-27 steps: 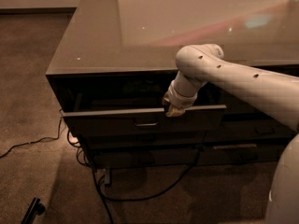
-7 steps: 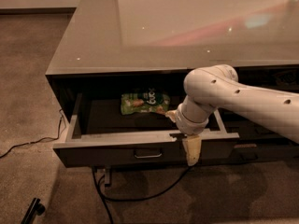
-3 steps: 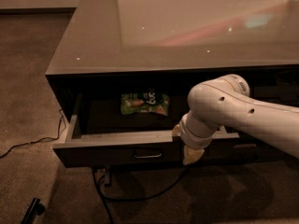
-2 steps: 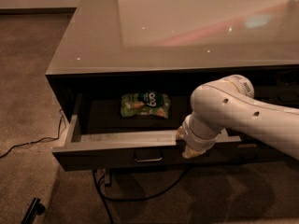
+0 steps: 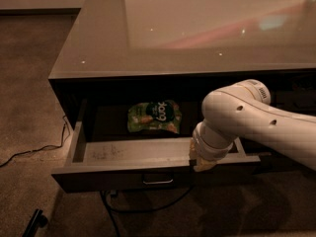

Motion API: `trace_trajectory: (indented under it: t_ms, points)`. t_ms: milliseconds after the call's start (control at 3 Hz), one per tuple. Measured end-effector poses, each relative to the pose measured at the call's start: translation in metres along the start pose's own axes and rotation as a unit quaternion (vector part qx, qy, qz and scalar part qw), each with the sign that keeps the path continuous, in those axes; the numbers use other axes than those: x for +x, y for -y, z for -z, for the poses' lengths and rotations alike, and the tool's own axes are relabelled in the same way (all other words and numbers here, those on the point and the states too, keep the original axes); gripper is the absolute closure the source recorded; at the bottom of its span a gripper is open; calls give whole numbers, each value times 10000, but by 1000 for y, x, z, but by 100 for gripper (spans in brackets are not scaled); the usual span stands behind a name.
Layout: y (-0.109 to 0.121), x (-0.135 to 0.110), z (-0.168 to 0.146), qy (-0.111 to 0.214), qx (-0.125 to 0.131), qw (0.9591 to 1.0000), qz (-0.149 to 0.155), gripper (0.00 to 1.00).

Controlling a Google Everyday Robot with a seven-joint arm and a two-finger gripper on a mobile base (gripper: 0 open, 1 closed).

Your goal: Open top drawer

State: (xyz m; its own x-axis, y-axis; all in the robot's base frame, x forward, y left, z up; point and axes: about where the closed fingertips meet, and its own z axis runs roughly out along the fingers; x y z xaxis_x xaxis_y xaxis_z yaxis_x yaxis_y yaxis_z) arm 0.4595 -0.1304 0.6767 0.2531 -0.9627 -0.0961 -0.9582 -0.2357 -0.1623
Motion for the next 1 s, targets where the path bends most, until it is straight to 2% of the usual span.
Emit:
trace_trajectory:
  t_ms: [1000]
  points:
    - [0,0,0,0,0,10000,0,16]
